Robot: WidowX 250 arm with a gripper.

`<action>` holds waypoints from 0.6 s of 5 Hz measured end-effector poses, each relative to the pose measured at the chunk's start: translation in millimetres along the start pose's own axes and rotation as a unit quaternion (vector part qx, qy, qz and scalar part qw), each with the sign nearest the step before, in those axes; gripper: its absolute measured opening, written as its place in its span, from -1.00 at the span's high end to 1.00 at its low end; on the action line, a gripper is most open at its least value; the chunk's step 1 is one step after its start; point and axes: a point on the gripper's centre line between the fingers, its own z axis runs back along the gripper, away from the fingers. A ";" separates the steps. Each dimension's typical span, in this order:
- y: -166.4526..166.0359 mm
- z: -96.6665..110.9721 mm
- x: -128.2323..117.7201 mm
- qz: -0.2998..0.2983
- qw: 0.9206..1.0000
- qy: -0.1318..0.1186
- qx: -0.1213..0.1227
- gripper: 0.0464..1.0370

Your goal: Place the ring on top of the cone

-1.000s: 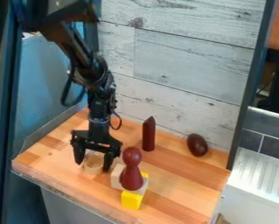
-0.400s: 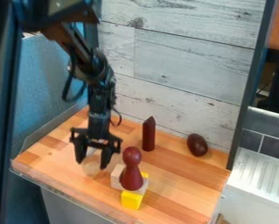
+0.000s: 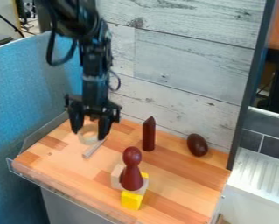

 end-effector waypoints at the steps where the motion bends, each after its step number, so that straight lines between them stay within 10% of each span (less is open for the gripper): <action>1: -6.4 25.4 -8.6 -0.005 1.000 0.014 -0.024 -0.43; 3: -47.2 47.0 -25.2 -0.065 0.997 0.034 -0.034 -0.43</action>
